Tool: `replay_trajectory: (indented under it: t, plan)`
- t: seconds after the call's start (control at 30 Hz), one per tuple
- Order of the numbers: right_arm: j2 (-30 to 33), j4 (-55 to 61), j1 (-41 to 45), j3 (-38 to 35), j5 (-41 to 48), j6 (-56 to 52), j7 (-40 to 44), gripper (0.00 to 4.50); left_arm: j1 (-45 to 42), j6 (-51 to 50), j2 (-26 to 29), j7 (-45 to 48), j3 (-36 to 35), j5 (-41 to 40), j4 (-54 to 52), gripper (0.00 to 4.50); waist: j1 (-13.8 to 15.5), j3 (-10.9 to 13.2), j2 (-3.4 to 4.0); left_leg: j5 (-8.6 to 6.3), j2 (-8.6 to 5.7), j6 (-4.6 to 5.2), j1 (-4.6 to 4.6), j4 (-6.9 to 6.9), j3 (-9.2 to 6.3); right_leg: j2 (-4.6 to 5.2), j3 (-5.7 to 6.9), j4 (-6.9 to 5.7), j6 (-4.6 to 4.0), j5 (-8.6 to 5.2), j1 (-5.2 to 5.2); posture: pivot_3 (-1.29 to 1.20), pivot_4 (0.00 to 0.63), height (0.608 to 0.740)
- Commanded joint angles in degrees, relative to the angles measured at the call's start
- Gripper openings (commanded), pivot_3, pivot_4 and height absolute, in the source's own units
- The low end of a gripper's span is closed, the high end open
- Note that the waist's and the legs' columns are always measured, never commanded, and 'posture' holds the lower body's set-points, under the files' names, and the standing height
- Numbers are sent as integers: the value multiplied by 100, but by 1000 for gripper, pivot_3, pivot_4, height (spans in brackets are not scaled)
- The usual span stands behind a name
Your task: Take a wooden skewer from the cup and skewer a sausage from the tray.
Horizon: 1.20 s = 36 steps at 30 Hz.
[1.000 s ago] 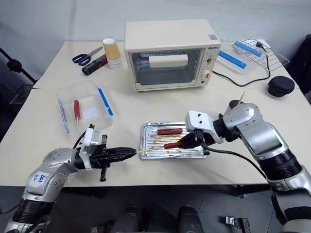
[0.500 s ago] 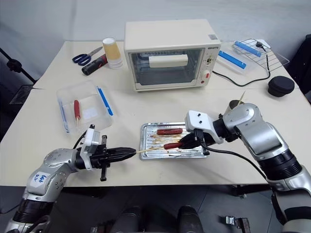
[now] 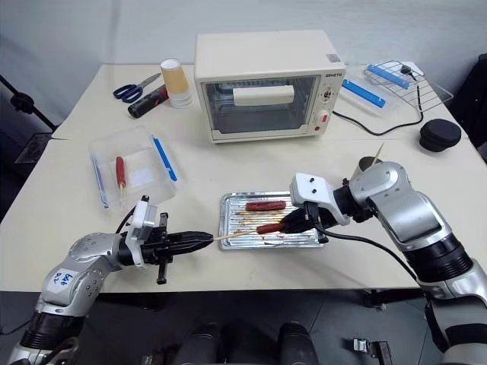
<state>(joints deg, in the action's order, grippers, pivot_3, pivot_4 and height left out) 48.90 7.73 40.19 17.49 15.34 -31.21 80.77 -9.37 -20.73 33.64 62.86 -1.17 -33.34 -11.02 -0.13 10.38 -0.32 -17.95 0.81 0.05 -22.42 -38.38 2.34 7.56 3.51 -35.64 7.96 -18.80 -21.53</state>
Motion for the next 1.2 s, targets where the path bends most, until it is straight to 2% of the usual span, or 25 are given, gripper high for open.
replay_trajectory:
  t: [0.03,0.6,1.2]
  plan:
    - [28,93,36,-187,68,62,-3,173,24,7,10,77,-30,-133,-267,0,0,0,0,0,0,0,0,0,0,0,0,0,0,0,0,0,150,740]
    - [64,89,-12,-173,43,112,23,173,165,-20,207,169,-193,-178,-305,0,-1,0,0,0,1,0,0,0,0,0,0,0,0,0,0,0,150,740]
    - [66,164,-43,-185,70,54,5,173,-35,115,-64,40,20,9,-182,0,0,0,0,0,0,0,0,-2,0,0,0,0,0,0,1,0,150,740]
